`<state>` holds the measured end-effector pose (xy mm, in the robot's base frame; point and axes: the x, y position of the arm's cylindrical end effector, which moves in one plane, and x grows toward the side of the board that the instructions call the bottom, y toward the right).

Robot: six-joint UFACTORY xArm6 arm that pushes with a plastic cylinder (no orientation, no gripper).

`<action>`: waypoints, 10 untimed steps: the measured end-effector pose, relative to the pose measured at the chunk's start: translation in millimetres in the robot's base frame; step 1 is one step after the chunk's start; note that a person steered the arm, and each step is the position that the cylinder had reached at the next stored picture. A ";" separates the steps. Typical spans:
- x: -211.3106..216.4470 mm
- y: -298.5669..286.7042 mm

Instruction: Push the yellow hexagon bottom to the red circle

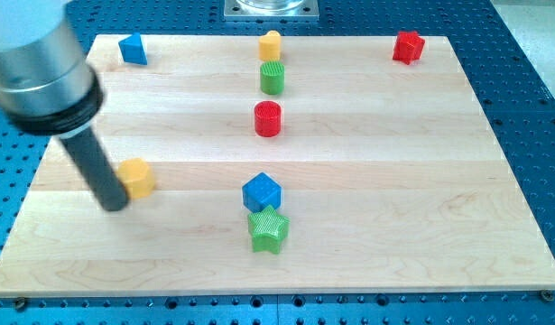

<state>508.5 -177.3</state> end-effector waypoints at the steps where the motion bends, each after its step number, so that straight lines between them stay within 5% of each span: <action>1: -24.0 1.1; 3: -37.5 56.9; 5: -77.0 35.5; 7: -60.1 125.4; 10: -9.3 109.1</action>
<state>499.2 -68.2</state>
